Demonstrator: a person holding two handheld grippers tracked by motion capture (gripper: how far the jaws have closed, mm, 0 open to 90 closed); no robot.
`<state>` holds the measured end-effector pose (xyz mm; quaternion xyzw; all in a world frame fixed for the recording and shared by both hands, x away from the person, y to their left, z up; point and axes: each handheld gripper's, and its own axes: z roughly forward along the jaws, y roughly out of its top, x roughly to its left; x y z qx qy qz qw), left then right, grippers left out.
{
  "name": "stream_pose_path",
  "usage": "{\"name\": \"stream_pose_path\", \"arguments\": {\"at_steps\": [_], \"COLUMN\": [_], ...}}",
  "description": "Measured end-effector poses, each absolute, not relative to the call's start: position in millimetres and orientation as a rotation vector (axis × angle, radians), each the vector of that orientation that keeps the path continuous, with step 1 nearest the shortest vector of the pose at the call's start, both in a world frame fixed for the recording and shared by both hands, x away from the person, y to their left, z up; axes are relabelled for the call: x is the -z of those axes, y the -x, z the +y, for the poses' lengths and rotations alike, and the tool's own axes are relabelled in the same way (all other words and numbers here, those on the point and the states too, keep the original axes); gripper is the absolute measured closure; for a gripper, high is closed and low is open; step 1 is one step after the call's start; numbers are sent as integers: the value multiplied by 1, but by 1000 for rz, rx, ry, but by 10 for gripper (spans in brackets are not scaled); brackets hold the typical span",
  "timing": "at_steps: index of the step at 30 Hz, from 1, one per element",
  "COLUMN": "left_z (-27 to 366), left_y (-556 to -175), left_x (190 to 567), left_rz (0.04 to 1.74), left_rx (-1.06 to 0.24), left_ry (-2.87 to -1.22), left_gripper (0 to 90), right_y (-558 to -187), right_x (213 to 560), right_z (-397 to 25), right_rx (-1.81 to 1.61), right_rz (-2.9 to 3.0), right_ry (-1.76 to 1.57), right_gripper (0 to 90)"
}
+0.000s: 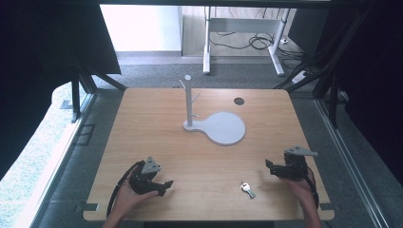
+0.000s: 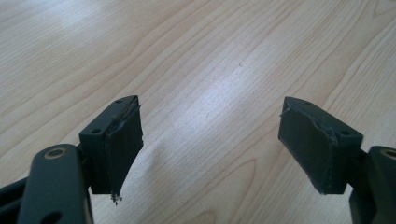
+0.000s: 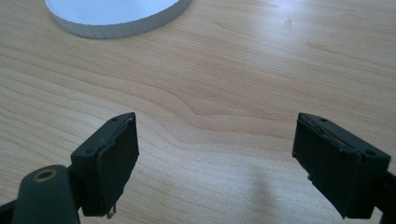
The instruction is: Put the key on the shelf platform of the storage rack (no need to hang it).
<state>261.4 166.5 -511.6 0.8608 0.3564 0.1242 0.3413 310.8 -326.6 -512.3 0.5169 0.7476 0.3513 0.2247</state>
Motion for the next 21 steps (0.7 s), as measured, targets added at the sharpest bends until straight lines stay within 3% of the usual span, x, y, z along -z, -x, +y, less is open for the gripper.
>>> {"name": "stream_pose_path", "arguments": {"at_steps": [21], "left_z": [164], "left_y": [-262], "left_x": [513], "left_rz": [917], "left_rx": [-317], "left_ry": [-2248], "left_gripper": [220], "right_y": [-314], "right_x": [521], "right_z": [-326], "right_rx": [-936], "right_rz": [2114], "right_ry": [-1432], "right_gripper": [231]}}
